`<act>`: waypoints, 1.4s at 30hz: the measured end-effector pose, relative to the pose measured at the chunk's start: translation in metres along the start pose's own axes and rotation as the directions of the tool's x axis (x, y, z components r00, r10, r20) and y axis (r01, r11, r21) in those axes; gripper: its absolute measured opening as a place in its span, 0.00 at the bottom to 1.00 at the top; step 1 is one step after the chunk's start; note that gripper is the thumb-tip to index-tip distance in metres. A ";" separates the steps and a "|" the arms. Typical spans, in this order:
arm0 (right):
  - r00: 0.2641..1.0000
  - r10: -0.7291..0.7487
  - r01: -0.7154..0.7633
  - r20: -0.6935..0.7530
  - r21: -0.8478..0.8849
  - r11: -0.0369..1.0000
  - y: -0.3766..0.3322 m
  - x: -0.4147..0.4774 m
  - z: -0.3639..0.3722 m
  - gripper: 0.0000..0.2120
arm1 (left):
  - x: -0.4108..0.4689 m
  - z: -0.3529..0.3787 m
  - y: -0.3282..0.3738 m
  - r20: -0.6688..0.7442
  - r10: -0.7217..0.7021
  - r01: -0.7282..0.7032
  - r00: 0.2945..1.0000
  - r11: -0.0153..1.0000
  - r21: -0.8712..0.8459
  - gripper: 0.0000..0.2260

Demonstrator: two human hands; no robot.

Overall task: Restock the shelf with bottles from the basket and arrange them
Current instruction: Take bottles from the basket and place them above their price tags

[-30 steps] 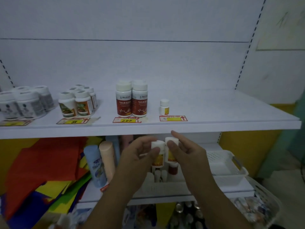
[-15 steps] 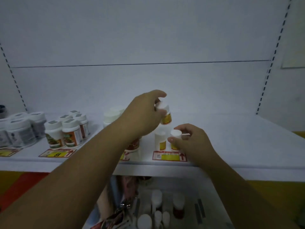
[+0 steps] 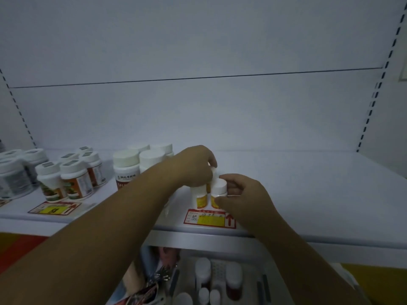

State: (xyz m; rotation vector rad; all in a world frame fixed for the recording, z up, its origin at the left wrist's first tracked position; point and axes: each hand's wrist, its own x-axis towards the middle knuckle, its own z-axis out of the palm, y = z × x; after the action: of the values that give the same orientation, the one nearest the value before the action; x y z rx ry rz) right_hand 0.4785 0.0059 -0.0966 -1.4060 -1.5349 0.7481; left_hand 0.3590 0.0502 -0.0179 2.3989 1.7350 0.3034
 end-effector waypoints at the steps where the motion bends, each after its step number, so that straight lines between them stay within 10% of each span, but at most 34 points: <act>1: 1.000 -0.008 0.008 -0.006 -0.012 1.000 0.001 0.000 0.000 0.20 | -0.002 0.002 -0.001 -0.003 -0.008 0.008 1.000 1.000 -0.015 0.16; 11: 0.996 -0.072 0.072 -0.054 0.008 0.997 0.008 0.002 0.002 0.20 | -0.050 0.030 -0.025 -0.219 -0.063 -0.008 0.974 0.952 -0.307 0.32; 17: 0.997 -0.050 0.047 -0.059 -0.047 0.998 0.007 0.002 0.001 0.21 | -0.057 0.050 -0.036 -0.295 -0.084 -0.052 0.952 0.904 -0.425 0.22; 30: 0.973 -0.075 0.092 -0.220 0.065 0.994 -0.010 -0.016 0.003 0.22 | -0.073 0.037 -0.032 -0.347 0.077 -0.198 0.935 0.924 -0.328 0.24; 34: 0.950 -0.223 0.140 -0.218 -0.342 0.929 -0.012 -0.024 0.010 0.26 | -0.071 0.014 -0.025 -0.191 0.191 -0.219 0.963 0.966 -0.138 0.27; 37: 0.948 -0.316 0.194 -0.037 -0.720 0.666 -0.012 -0.031 -0.001 0.30 | -0.073 -0.001 -0.027 -0.080 0.236 -0.236 0.968 0.972 0.011 0.29; 42: 0.944 -0.329 0.195 0.025 -0.846 0.496 -0.027 -0.073 -0.011 0.35 | -0.104 -0.013 -0.024 -0.097 0.356 -0.356 0.930 0.934 0.013 0.28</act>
State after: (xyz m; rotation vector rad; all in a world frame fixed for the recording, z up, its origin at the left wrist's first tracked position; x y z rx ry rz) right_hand 0.4733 -0.0719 -0.0835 -1.7608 -2.0488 -0.4024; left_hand 0.3019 -0.0407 -0.0180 2.7307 1.3173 0.4769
